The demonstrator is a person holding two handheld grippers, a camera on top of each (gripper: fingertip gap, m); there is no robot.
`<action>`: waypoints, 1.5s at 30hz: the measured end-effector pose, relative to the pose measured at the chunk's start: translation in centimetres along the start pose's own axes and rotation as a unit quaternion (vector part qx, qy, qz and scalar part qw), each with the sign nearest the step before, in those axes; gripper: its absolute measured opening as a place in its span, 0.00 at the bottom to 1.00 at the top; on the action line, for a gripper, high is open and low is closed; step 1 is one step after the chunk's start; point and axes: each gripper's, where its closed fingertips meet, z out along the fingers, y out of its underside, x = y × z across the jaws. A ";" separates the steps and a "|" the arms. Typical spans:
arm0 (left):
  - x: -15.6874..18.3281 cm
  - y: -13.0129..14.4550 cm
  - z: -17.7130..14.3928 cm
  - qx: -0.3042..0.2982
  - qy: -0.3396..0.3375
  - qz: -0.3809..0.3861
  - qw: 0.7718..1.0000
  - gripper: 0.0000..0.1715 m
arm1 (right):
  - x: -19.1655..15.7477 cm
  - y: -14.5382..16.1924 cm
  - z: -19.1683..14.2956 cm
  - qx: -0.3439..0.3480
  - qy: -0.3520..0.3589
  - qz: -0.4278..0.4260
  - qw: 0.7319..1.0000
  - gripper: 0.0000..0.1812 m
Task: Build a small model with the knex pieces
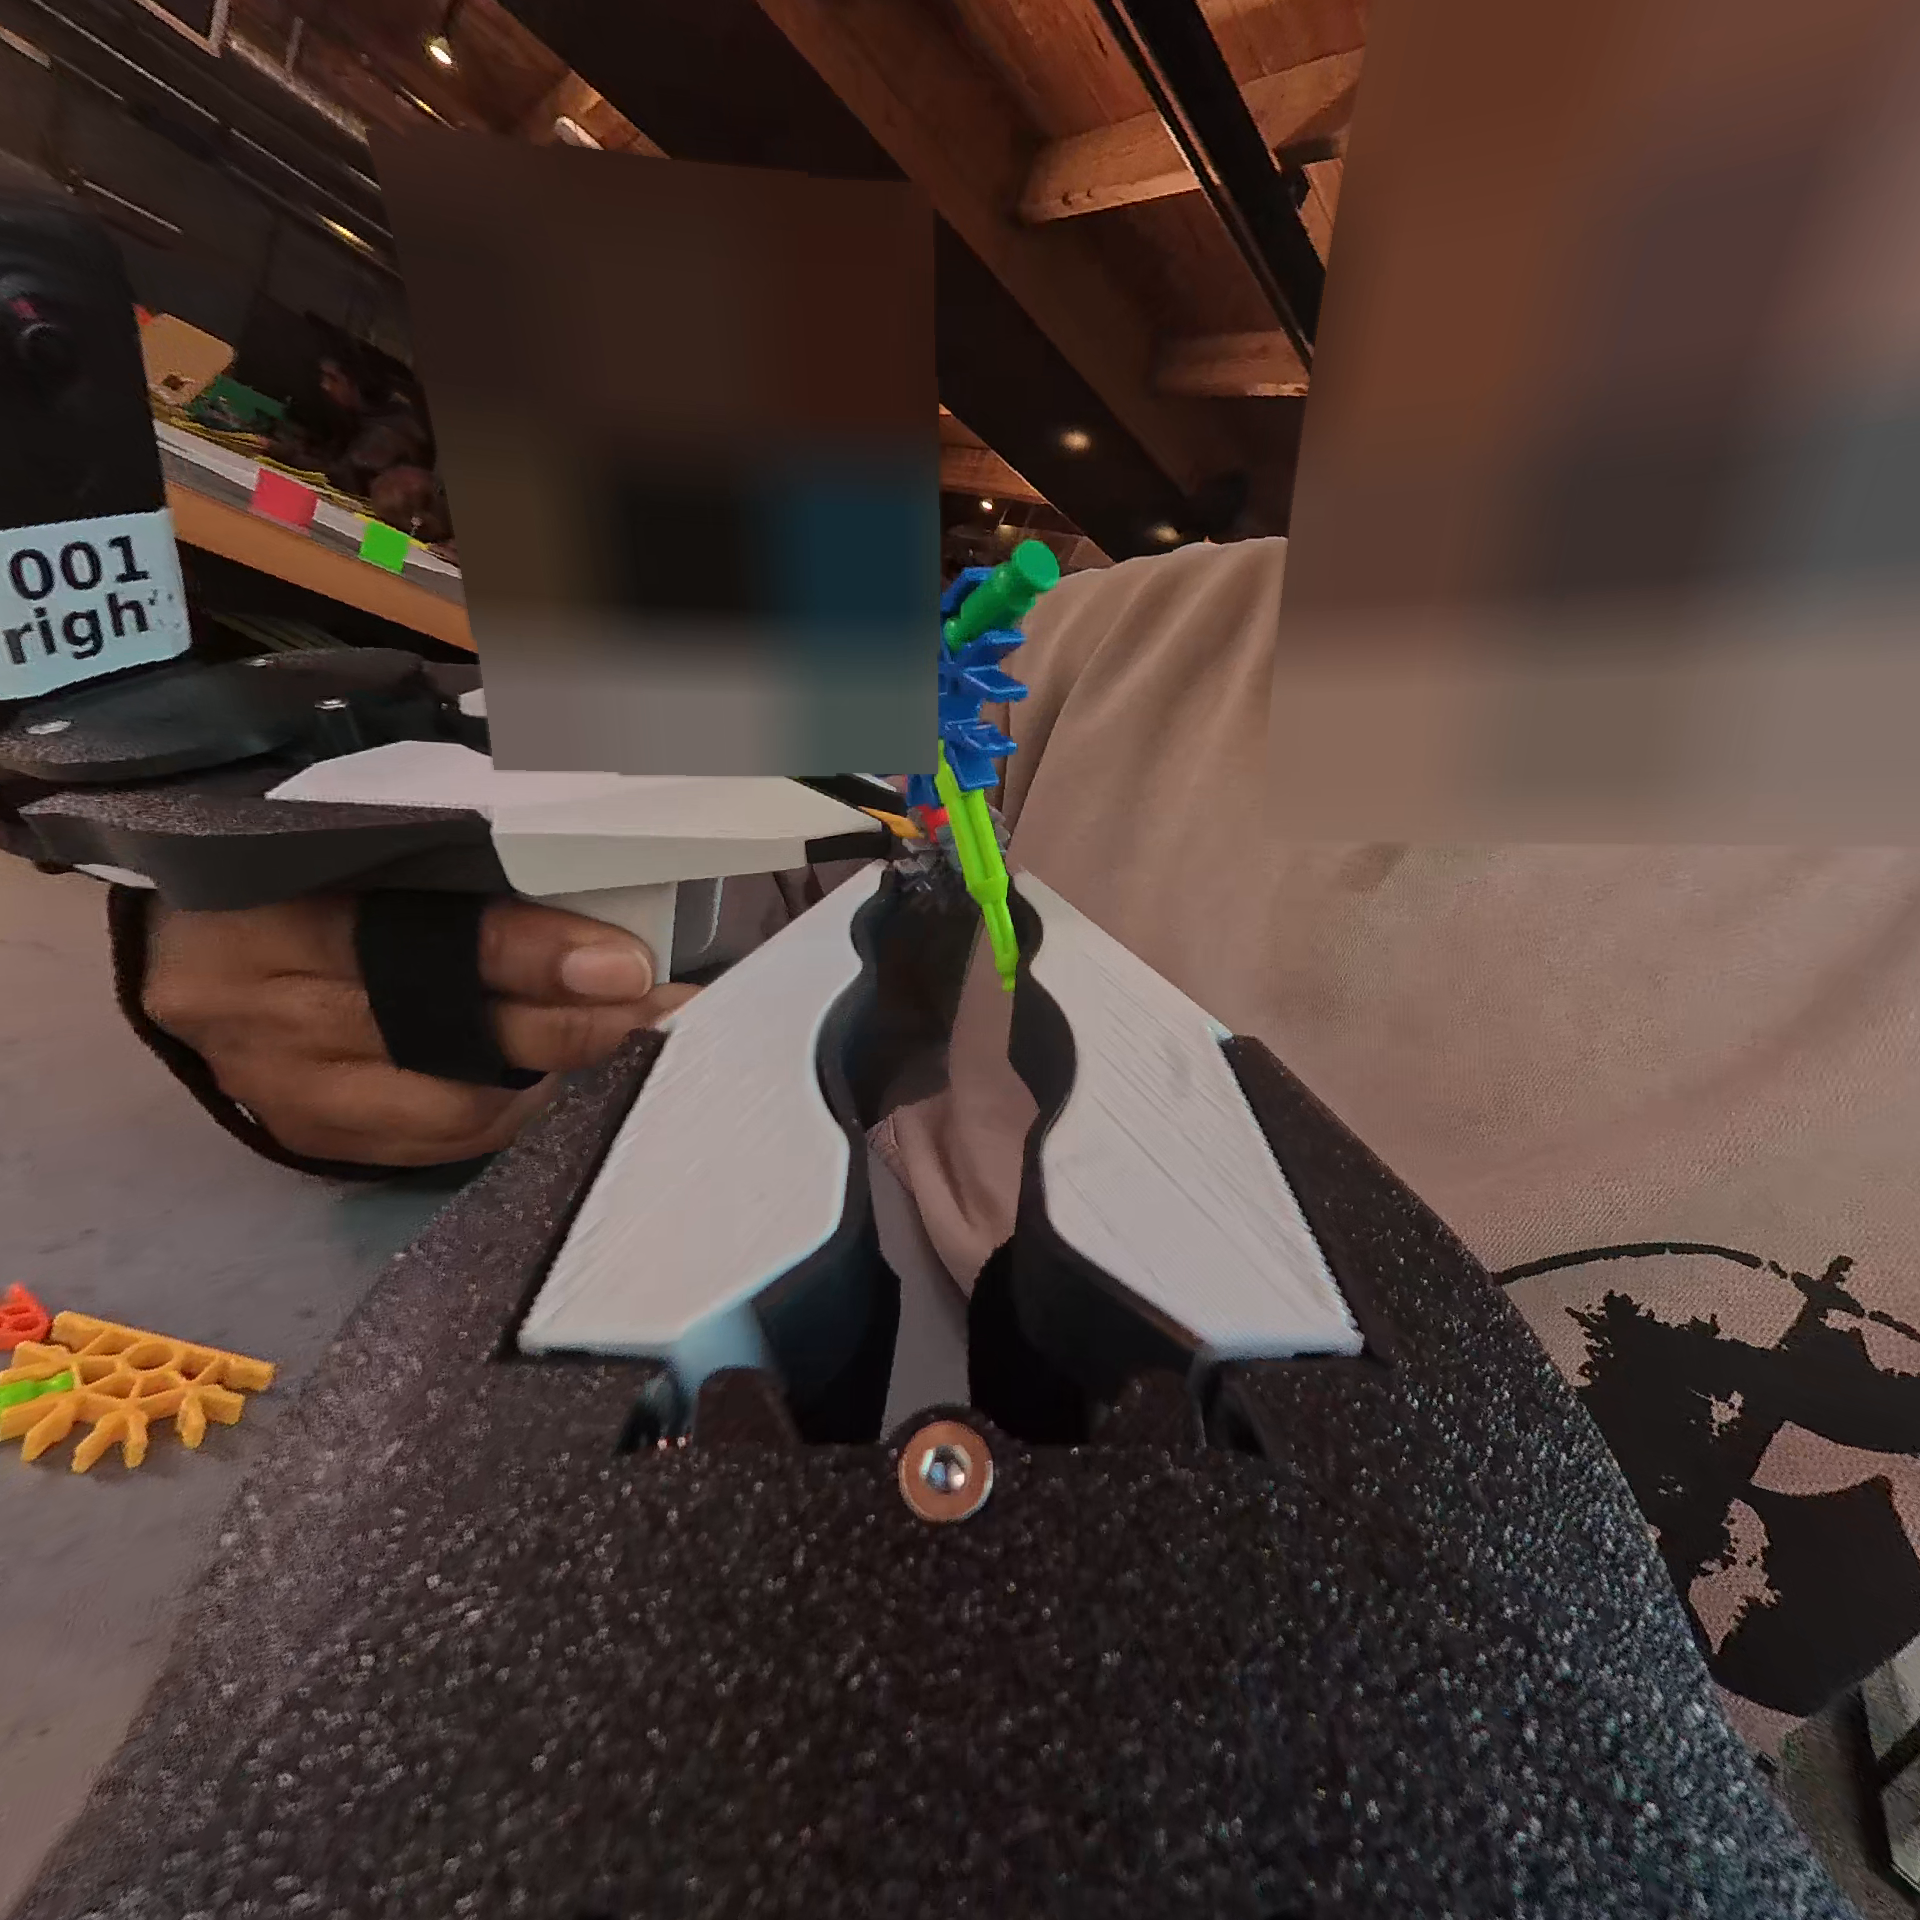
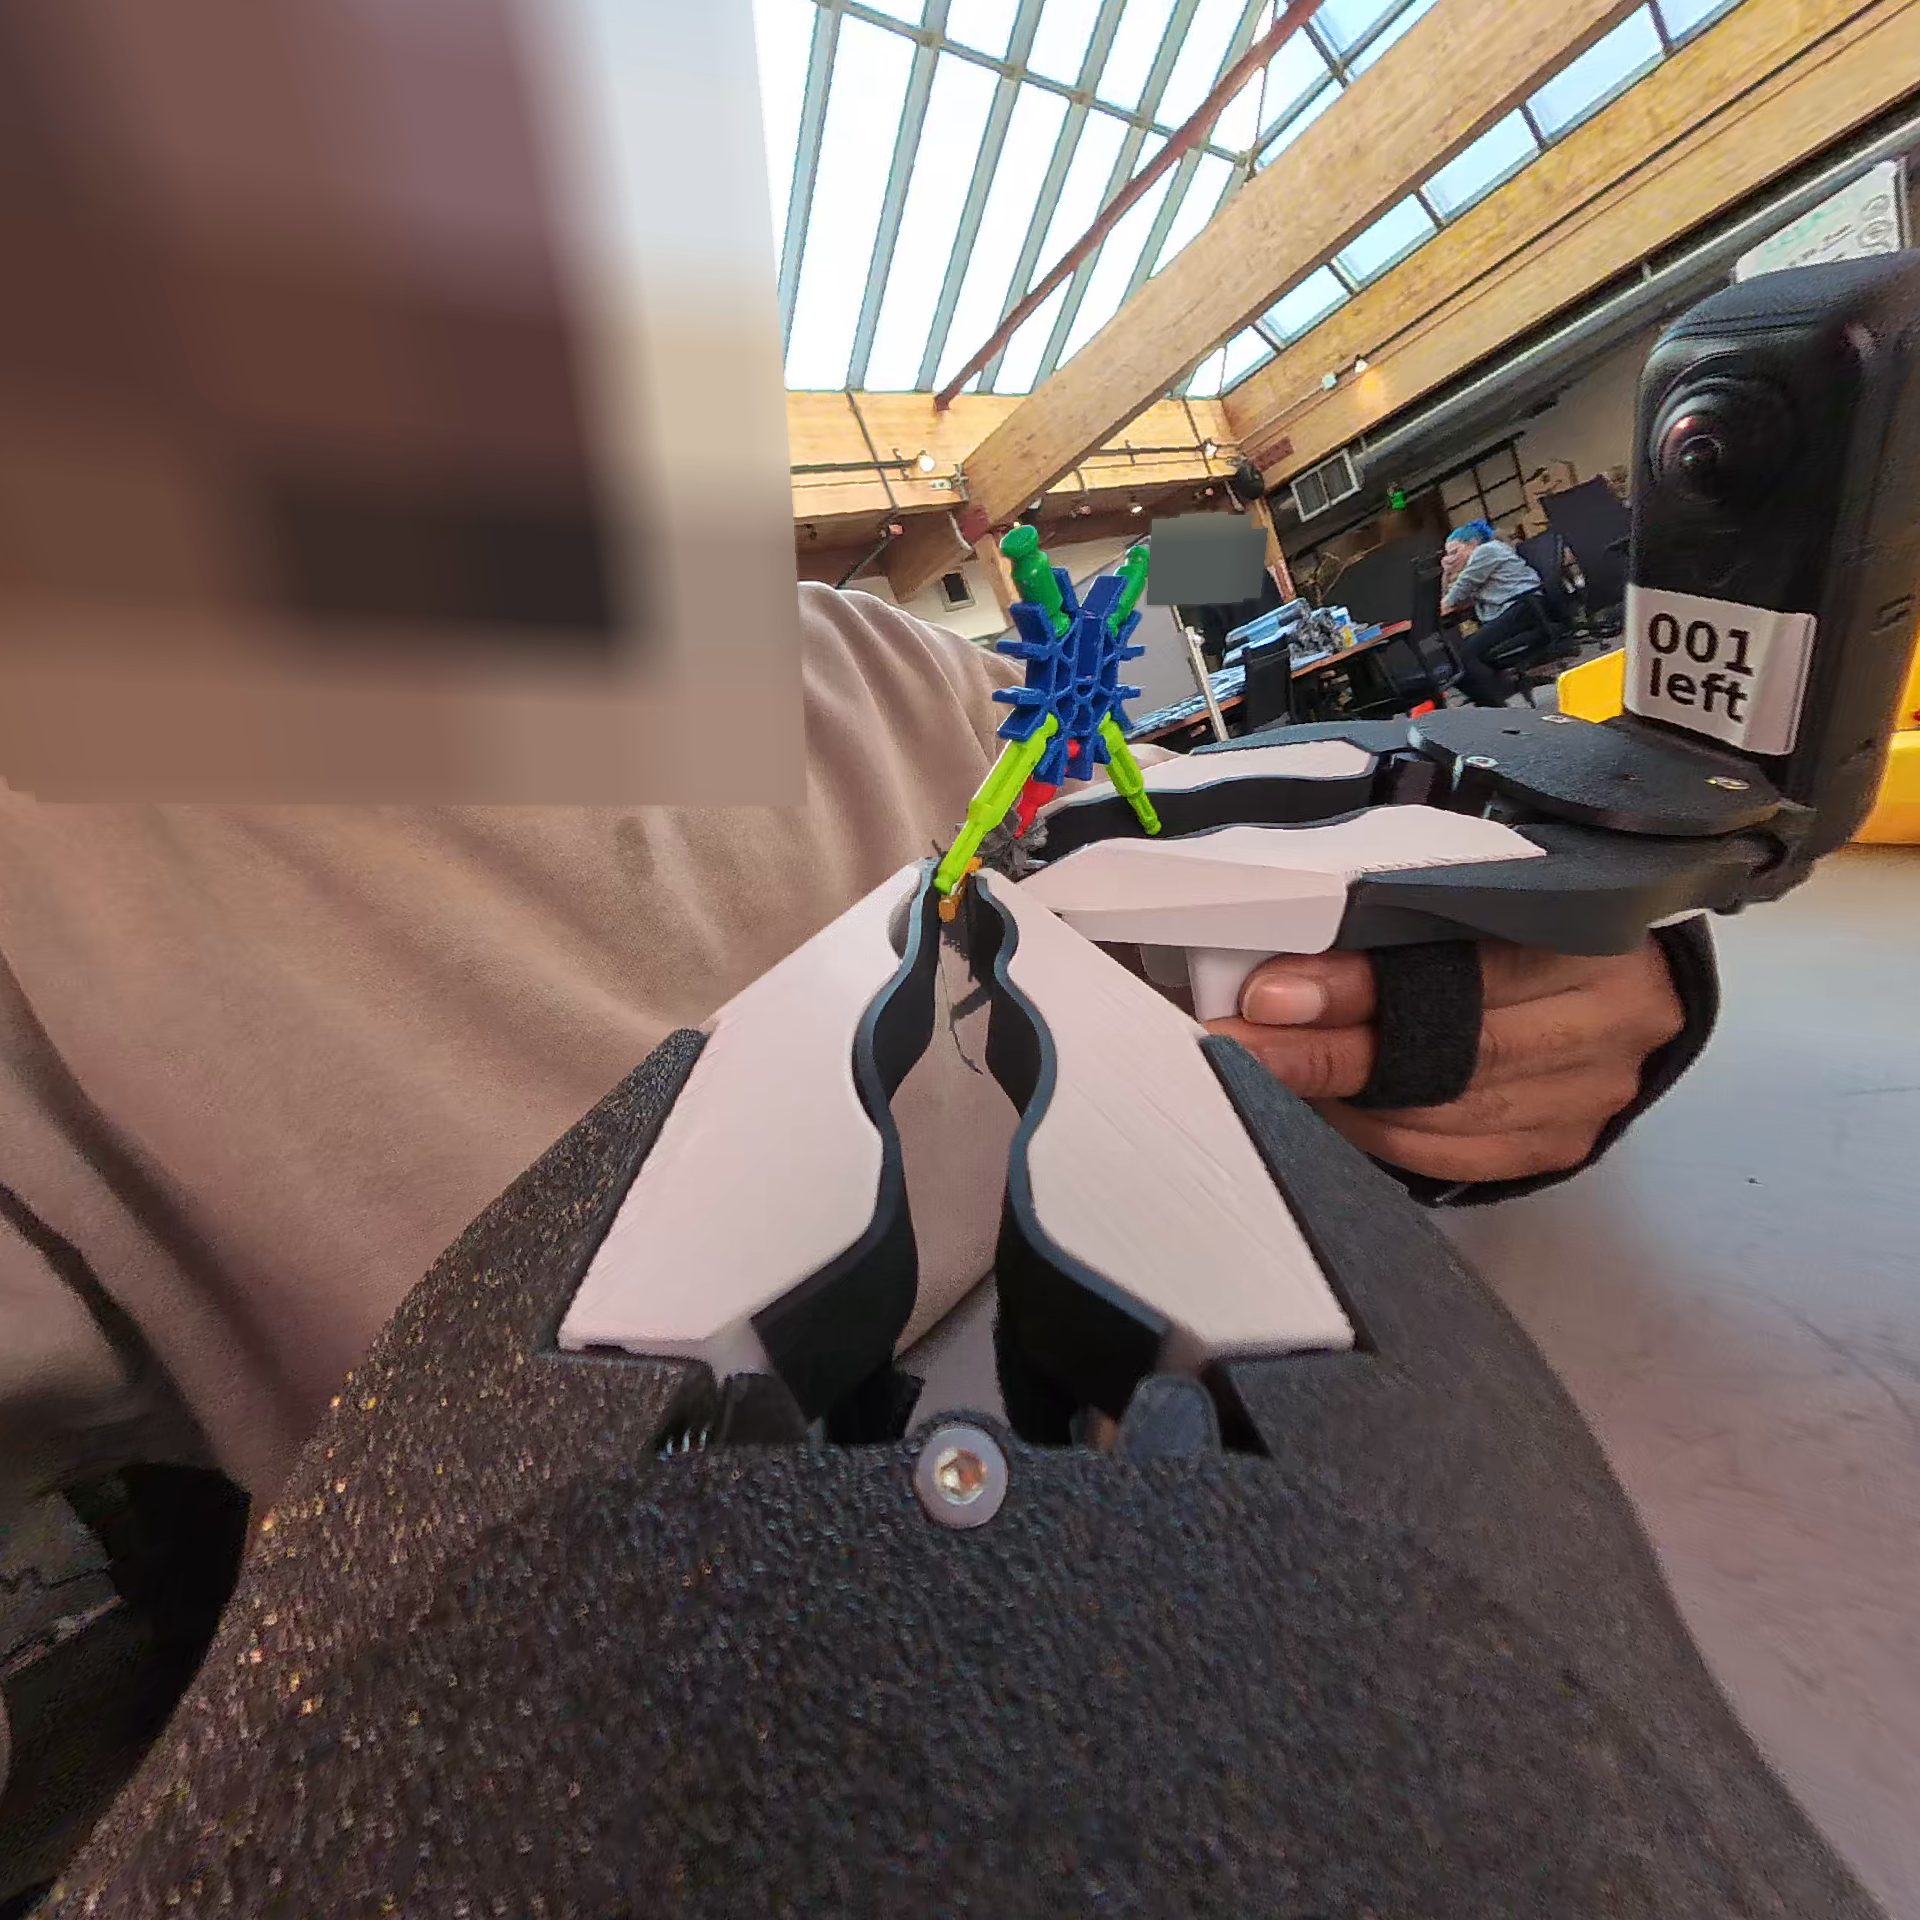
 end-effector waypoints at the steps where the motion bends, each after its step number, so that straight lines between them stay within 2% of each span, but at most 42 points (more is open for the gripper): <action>1: 0.2 0.0 0.1 0.001 0.006 -0.001 1.000 0.10 | -0.2 0.0 0.1 0.000 -0.008 0.003 1.000 0.01; 7: -0.1 -0.2 -0.2 0.000 -0.009 -0.004 1.000 0.10 | 0.1 0.0 0.0 -0.017 0.017 -0.018 1.000 0.00; 10: -2.5 -1.6 -2.0 0.033 -0.089 -0.020 0.995 0.10 | 2.2 -1.1 -1.7 -0.045 0.138 -0.092 0.985 0.00; 13: -5.5 -1.6 -4.0 0.020 -0.198 -0.019 0.980 0.11 | 4.9 -1.3 -4.4 -0.106 0.271 -0.166 0.942 0.00; 17: -6.5 -2.0 -5.1 0.048 -0.228 -0.035 0.972 0.11 | 6.3 -1.6 -5.3 -0.120 0.339 -0.210 0.909 0.00; 24: -7.4 -2.7 -6.7 0.076 -0.263 -0.046 0.961 0.10 | 6.8 -2.2 -6.0 -0.150 0.391 -0.278 0.864 0.00; 29: -7.5 -2.9 -7.0 0.099 -0.254 -0.072 0.959 0.06 | 7.2 -2.1 -6.1 -0.177 0.414 -0.321 0.833 0.00; 32: -7.2 -2.8 -6.8 0.089 -0.252 -0.063 0.961 0.02 | 7.3 -2.0 -6.1 -0.196 0.423 -0.340 0.817 0.00; 34: -6.5 -2.9 -6.3 0.078 -0.235 -0.047 0.968 0.01 | 6.7 -2.1 -5.5 -0.181 0.405 -0.323 0.836 0.00; 38: -4.5 -2.6 -4.4 0.047 -0.177 -0.008 0.983 0.01 | 4.5 -1.9 -3.8 -0.113 0.302 -0.220 0.920 0.00; 40: -3.8 -2.2 -3.8 0.036 -0.155 0.001 0.987 0.01 | 3.6 -1.6 -3.1 -0.074 0.240 -0.164 0.954 0.00; 42: -3.4 -1.9 -3.3 0.028 -0.141 0.004 0.990 0.01 | 3.1 -1.3 -2.8 -0.045 0.189 -0.117 0.974 0.01; 45: -2.8 -1.6 -2.4 0.024 -0.109 0.004 0.994 0.01 | 2.1 -1.1 -2.4 -0.026 0.119 -0.075 0.990 0.01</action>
